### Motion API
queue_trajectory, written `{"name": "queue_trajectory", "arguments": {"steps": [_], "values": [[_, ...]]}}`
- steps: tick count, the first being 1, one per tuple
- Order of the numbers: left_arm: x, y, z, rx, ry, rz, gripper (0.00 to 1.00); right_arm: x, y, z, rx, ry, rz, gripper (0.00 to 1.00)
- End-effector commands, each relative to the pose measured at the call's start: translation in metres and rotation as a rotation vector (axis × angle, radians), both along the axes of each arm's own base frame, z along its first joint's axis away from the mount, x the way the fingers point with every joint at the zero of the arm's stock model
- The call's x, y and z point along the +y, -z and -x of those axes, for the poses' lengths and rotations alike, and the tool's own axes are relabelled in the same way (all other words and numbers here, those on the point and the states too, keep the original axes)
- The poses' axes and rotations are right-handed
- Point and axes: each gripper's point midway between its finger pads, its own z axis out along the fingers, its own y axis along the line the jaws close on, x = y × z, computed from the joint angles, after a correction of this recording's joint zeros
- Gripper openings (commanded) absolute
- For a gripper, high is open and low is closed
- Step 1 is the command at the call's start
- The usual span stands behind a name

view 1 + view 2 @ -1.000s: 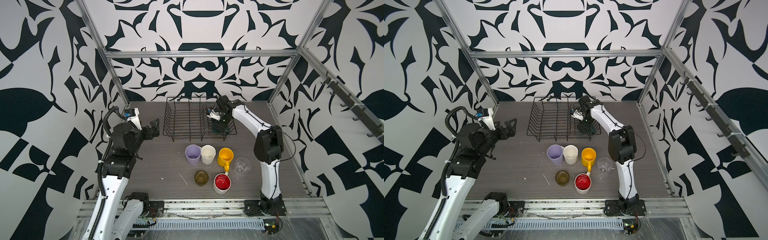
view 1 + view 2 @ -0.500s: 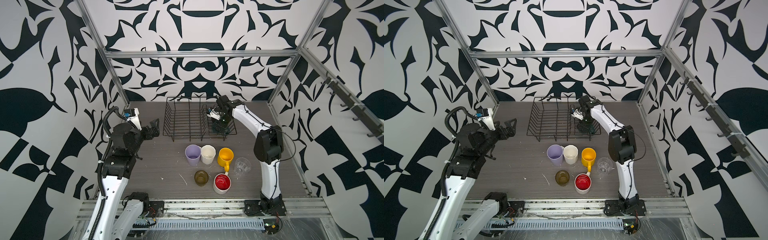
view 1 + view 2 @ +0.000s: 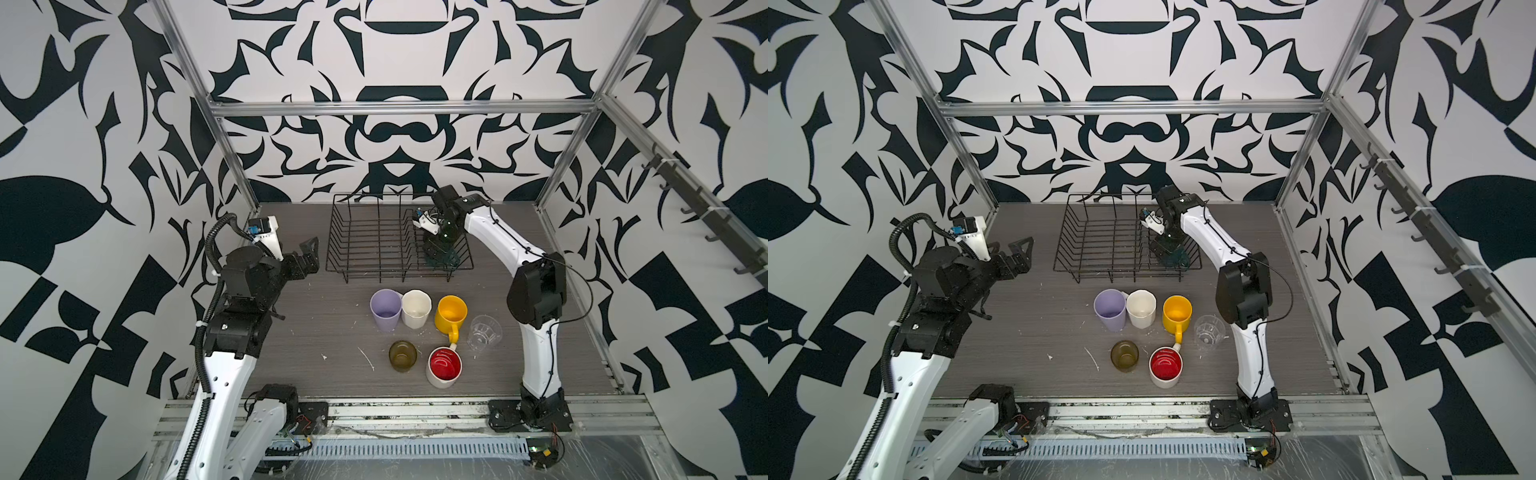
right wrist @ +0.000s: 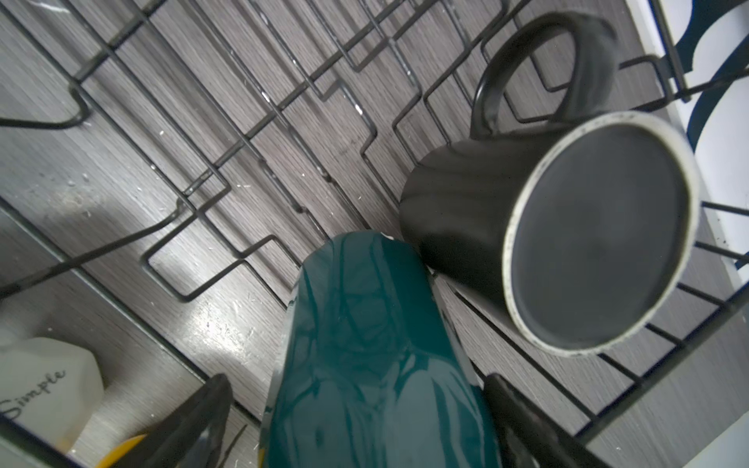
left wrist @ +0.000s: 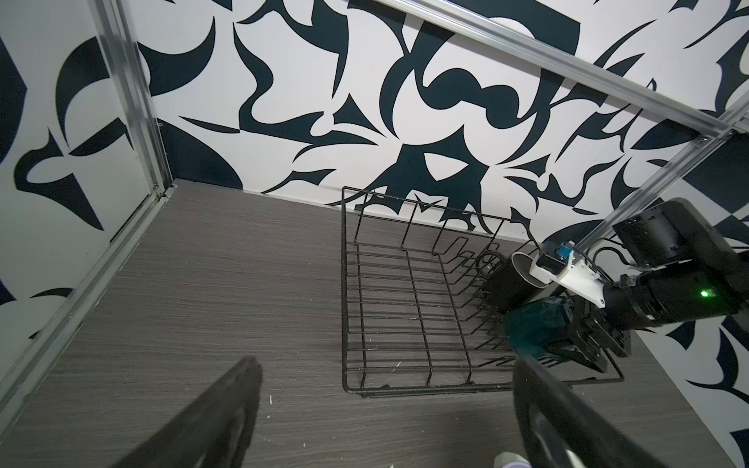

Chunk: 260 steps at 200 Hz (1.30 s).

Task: Load cups into a dish rack
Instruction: Place the cup upside down at the dish rack.

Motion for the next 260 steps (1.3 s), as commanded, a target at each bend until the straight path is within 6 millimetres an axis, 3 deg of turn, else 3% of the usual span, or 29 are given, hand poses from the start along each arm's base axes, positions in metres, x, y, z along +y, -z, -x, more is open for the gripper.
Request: {"name": "queue_trajectory", "arguments": {"steps": [1,25,45,65,110,197,226,260], "values": [[0.002,0.008,0.004,0.021,-0.003,0.004,0.99,0.007,-0.029,0.014,0.003,0.028,-0.051,0.98],[0.002,0.008,0.003,0.022,-0.005,0.005,0.99,0.002,-0.027,0.014,0.015,0.075,-0.033,0.96],[0.001,0.009,0.003,0.023,-0.003,0.007,0.99,-0.001,-0.026,0.015,0.03,0.116,-0.023,0.86],[0.001,0.009,0.002,0.024,-0.004,0.007,0.99,0.0,-0.03,0.016,0.038,0.156,-0.039,0.83],[0.001,0.01,0.001,0.024,-0.004,0.014,0.99,0.002,-0.04,0.018,0.039,0.218,-0.058,0.84],[0.001,0.009,0.002,0.02,-0.006,0.014,0.99,-0.016,-0.029,0.026,0.057,0.337,0.005,0.77],[0.001,0.009,0.002,0.02,-0.006,0.014,0.99,-0.018,-0.023,0.027,0.06,0.349,0.014,0.62],[0.001,0.008,0.003,0.019,-0.005,0.014,0.99,-0.015,-0.03,0.023,0.014,0.321,0.046,0.48]]}}
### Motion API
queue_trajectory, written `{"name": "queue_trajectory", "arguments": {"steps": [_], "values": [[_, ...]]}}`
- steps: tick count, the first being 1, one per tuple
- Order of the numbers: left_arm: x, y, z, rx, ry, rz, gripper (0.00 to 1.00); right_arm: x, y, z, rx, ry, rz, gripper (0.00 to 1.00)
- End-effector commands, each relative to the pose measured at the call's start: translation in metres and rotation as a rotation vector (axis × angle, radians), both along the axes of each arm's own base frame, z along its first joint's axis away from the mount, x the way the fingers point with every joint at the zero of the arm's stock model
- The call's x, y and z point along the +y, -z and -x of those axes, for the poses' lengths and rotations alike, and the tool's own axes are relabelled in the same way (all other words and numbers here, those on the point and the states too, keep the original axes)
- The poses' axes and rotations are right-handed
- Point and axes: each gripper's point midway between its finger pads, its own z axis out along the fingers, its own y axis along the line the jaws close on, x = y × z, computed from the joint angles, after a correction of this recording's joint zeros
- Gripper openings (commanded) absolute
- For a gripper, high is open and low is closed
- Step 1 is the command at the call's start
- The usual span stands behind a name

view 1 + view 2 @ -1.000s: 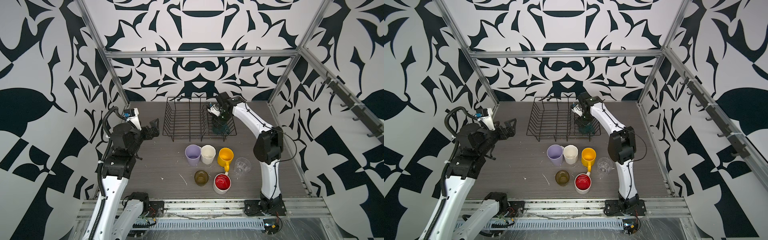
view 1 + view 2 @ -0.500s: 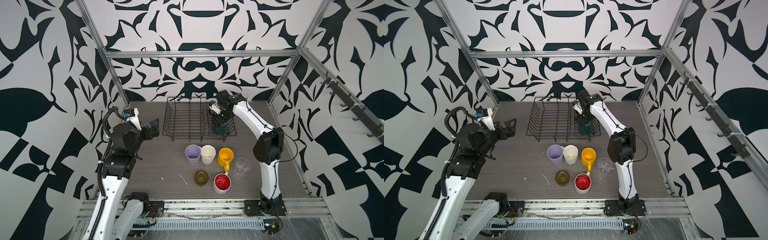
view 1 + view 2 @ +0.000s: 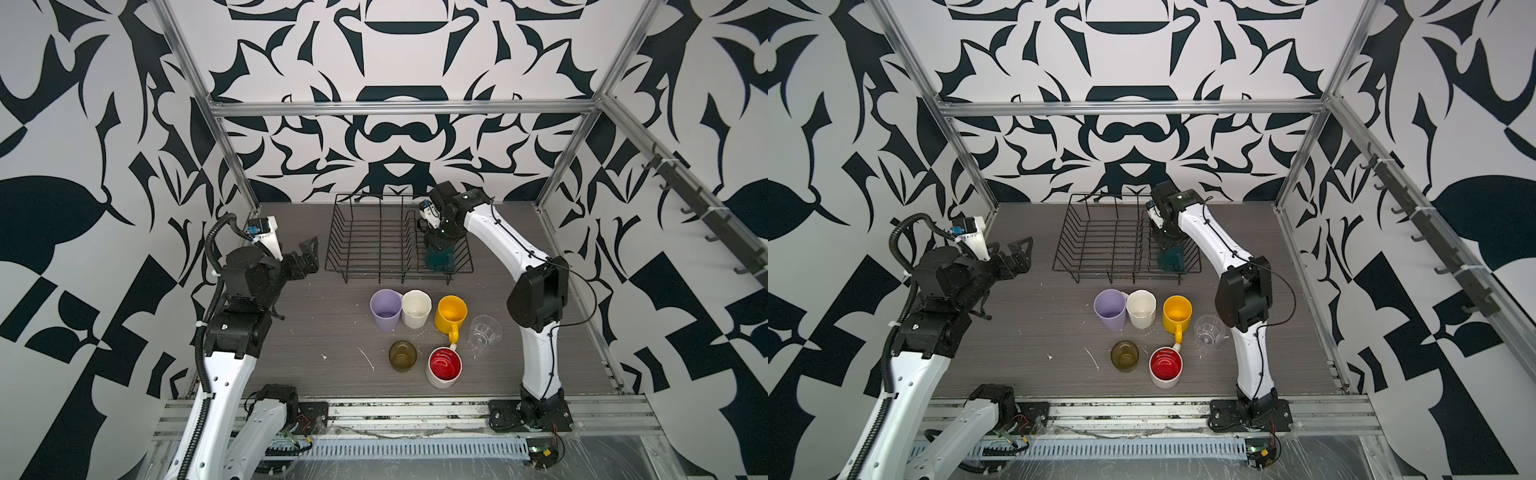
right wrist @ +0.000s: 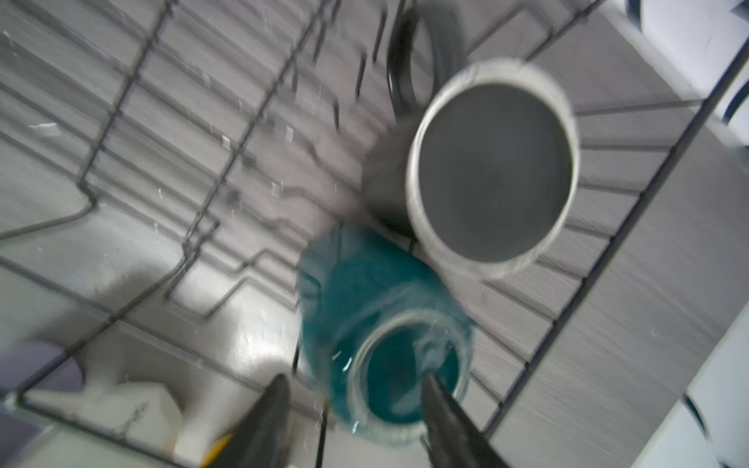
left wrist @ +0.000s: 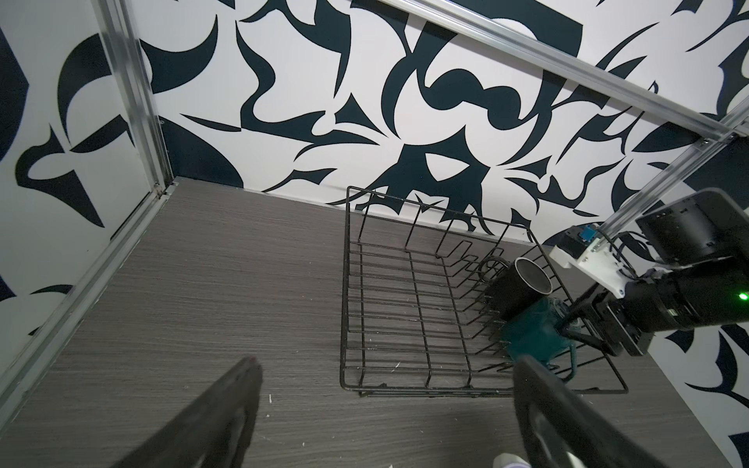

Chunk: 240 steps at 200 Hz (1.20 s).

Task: Load cups into a dish rack
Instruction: Place the cup upside down at the dish rack.

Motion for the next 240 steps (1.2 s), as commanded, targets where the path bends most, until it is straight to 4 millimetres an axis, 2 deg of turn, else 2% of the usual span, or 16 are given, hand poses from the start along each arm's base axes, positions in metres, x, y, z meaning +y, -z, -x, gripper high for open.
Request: {"name": "queue_trajectory", "arguments": {"steps": [1,43,68,112,156,212,240], "values": [[0.0,0.008,0.003,0.017,0.0,0.007,0.99,-0.006,-0.007,0.01,0.005,0.001,0.051,0.48],[0.0,0.007,0.002,0.016,0.0,0.01,0.99,-0.003,-0.014,0.007,0.003,-0.007,0.059,0.54],[0.001,0.006,0.003,0.014,-0.002,0.007,0.99,0.004,-0.028,0.007,-0.028,-0.013,0.003,0.61],[0.002,0.007,0.003,0.026,-0.009,0.005,0.99,0.011,-0.058,0.012,-0.088,0.003,-0.094,0.71],[0.005,0.01,0.006,0.077,-0.024,0.002,0.99,0.019,-0.098,0.03,-0.191,0.043,-0.321,0.78],[0.001,0.017,0.012,0.18,-0.01,0.024,0.99,-0.005,-0.136,0.052,-0.324,0.161,-0.651,0.89],[-0.006,0.028,0.017,0.255,0.019,0.06,1.0,-0.008,-0.141,0.061,-0.323,0.168,-0.748,0.94]]}}
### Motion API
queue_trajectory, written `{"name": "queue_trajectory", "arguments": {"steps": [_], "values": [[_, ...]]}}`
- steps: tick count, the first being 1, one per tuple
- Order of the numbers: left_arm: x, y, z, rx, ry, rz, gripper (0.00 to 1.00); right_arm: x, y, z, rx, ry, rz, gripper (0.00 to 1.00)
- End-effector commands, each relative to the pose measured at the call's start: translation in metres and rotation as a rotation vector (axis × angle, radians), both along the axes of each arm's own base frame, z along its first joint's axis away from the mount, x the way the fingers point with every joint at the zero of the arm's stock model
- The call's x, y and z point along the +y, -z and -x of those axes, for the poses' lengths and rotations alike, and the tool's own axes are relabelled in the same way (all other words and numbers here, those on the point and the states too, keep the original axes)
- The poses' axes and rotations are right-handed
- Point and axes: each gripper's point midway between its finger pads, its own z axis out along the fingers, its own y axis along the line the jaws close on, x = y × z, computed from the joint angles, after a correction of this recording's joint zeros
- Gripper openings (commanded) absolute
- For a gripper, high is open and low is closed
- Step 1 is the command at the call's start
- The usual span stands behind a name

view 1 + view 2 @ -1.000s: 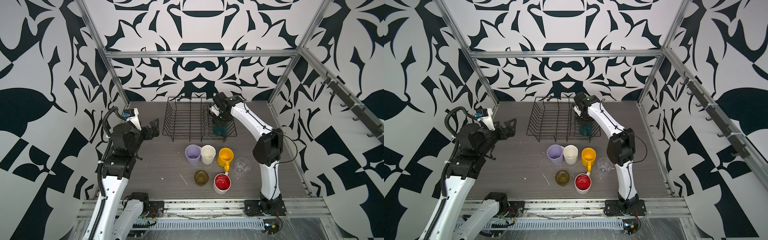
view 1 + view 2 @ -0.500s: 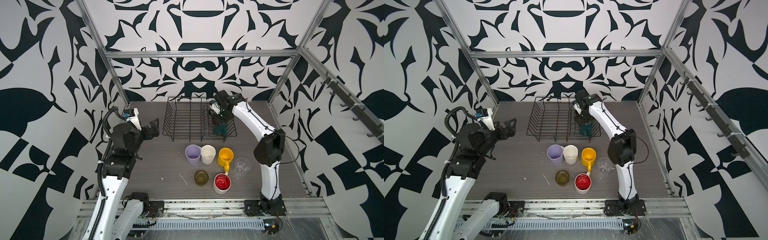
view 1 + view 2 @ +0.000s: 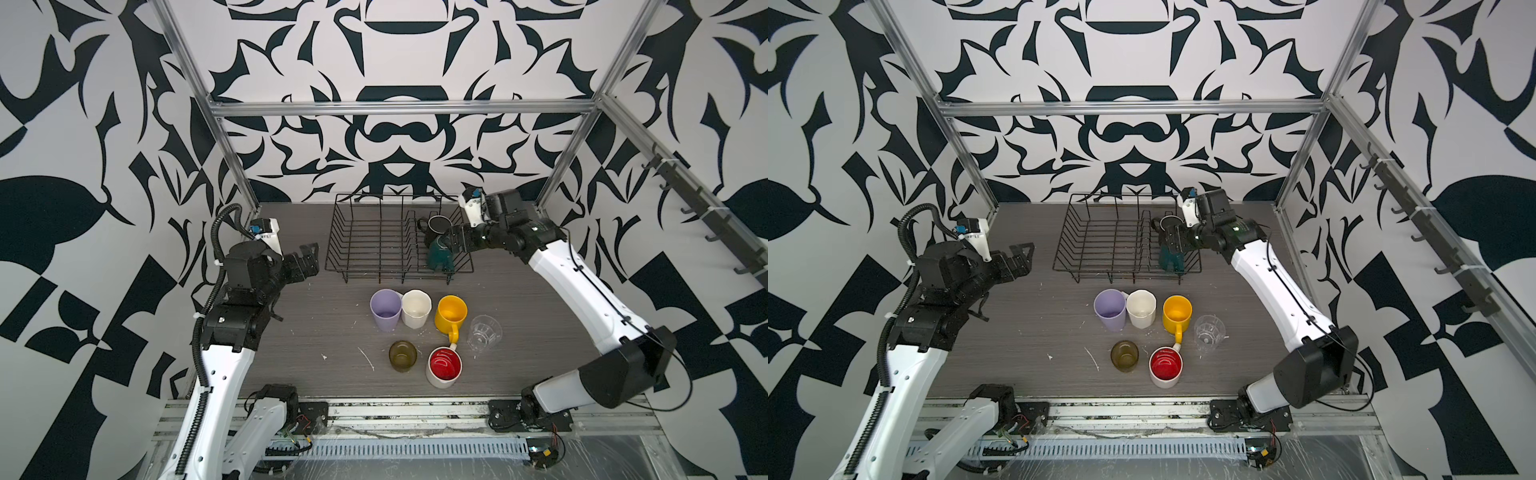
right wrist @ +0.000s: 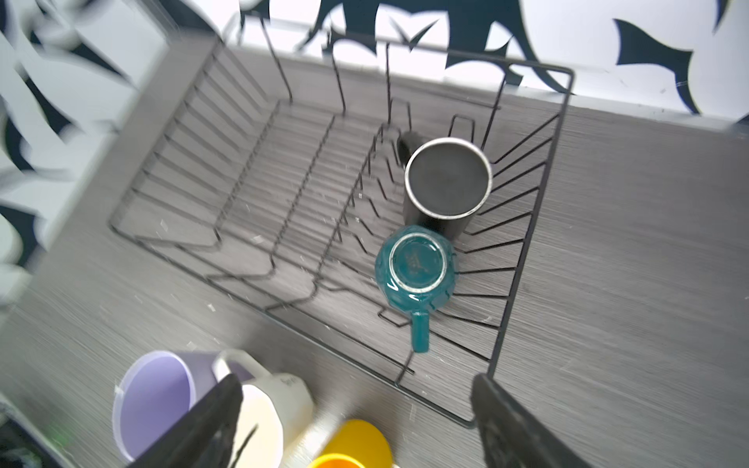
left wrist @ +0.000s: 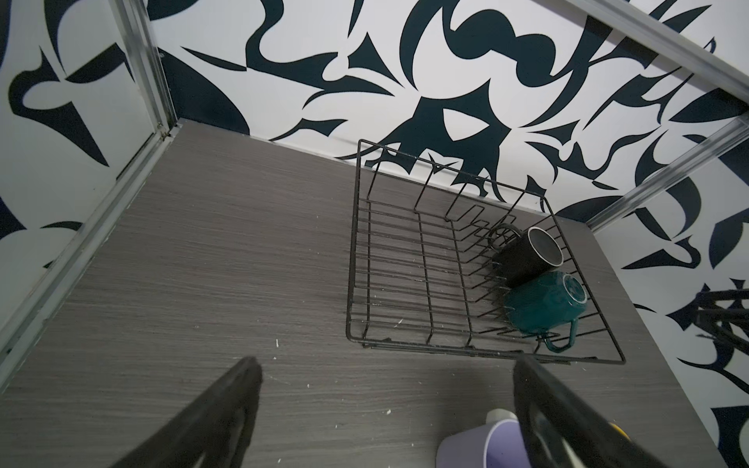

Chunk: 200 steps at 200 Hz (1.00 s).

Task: Load cups into a dish rack
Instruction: Place the cup upside down at the dish rack, then pick up the cup from the center of the table.

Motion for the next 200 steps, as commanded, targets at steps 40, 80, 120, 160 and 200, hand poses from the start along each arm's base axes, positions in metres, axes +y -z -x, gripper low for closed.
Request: {"name": "queue_trajectory", "arguments": {"steps": [40,80,120,160,200], "values": [[-0.016,0.029,0.02,0.215,0.057,0.095,0.94,0.008,-0.018,0.0,-0.056,0.0,-0.15,0.95],[-0.036,0.053,0.029,0.364,0.145,0.171,0.86,0.008,-0.009,0.0,-0.051,-0.006,-0.137,0.97],[-0.054,0.076,0.036,0.466,0.188,0.223,0.77,0.008,-0.003,0.003,-0.048,-0.016,-0.134,0.98],[-0.07,0.099,0.044,0.531,0.183,0.166,0.75,0.009,0.004,0.004,-0.033,-0.019,-0.135,0.99],[-0.09,0.111,0.045,0.554,0.191,0.133,0.7,0.009,0.01,0.005,-0.022,-0.019,-0.136,0.99]]}}
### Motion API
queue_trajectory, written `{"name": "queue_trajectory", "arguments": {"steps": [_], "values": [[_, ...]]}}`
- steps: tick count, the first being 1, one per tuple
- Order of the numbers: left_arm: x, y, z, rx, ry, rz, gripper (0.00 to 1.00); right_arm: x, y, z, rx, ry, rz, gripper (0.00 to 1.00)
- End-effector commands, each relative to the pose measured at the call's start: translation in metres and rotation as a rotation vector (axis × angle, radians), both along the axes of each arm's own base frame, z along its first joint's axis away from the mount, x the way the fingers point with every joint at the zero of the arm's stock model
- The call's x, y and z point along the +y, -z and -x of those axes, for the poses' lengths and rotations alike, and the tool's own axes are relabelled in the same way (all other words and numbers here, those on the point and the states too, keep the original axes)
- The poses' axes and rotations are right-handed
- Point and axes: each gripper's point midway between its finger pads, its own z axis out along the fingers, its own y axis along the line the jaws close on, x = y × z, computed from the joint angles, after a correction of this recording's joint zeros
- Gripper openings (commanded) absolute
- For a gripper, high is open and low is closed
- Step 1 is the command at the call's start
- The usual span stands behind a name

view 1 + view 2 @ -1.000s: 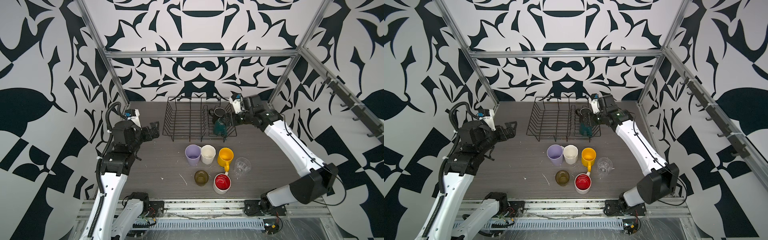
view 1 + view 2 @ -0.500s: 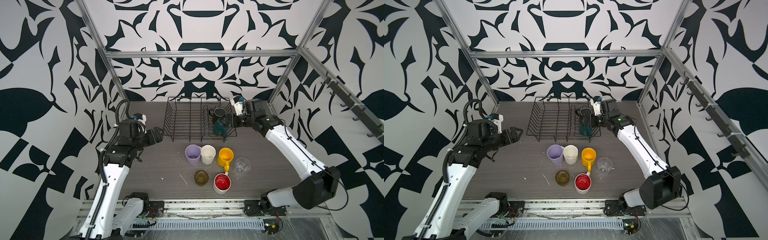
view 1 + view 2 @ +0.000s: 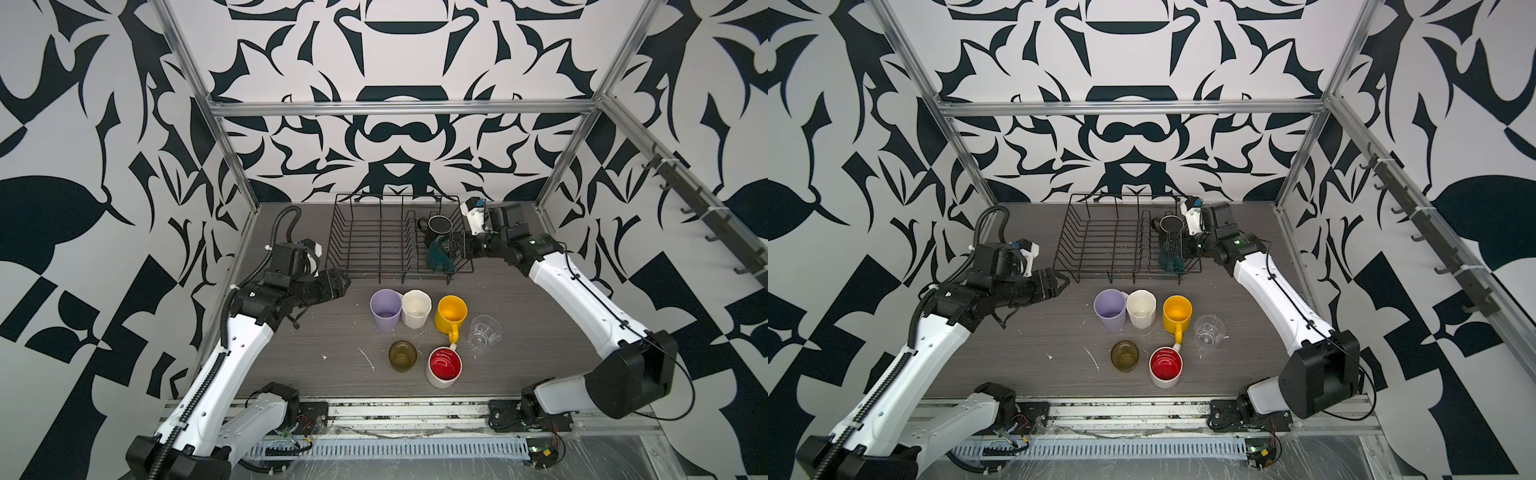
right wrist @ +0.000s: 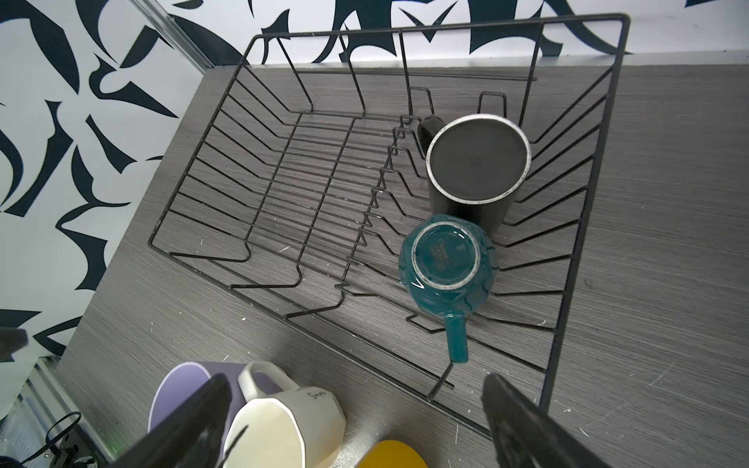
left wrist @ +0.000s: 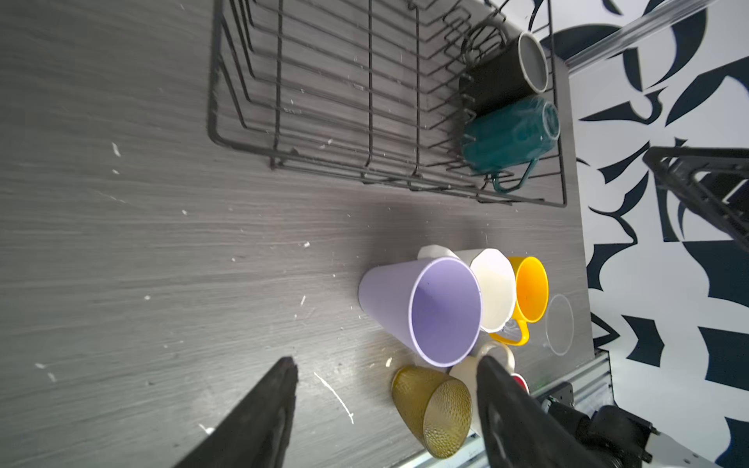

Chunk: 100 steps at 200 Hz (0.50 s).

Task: Load cups into a dish rack
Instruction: Pick up the cup from the center of the table.

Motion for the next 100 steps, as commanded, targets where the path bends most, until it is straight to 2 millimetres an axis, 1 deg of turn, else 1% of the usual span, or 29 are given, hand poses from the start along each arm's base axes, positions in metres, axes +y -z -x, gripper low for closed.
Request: {"name": "queue_trajectory", "arguments": {"steps": [1,61,100], "values": [[-0.003,0.016,0.003,0.046,-0.04,-0.033,0.7,0.001,-0.017,0.001,-0.058,-0.011,-0.027,0.99],[-0.031,0.036,0.001,0.06,-0.015,-0.107,0.66,0.0,-0.01,0.003,-0.045,-0.009,-0.015,0.98],[-0.042,0.048,-0.001,0.069,-0.005,-0.149,0.63,0.0,-0.006,0.004,-0.036,-0.015,-0.015,0.98]]}}
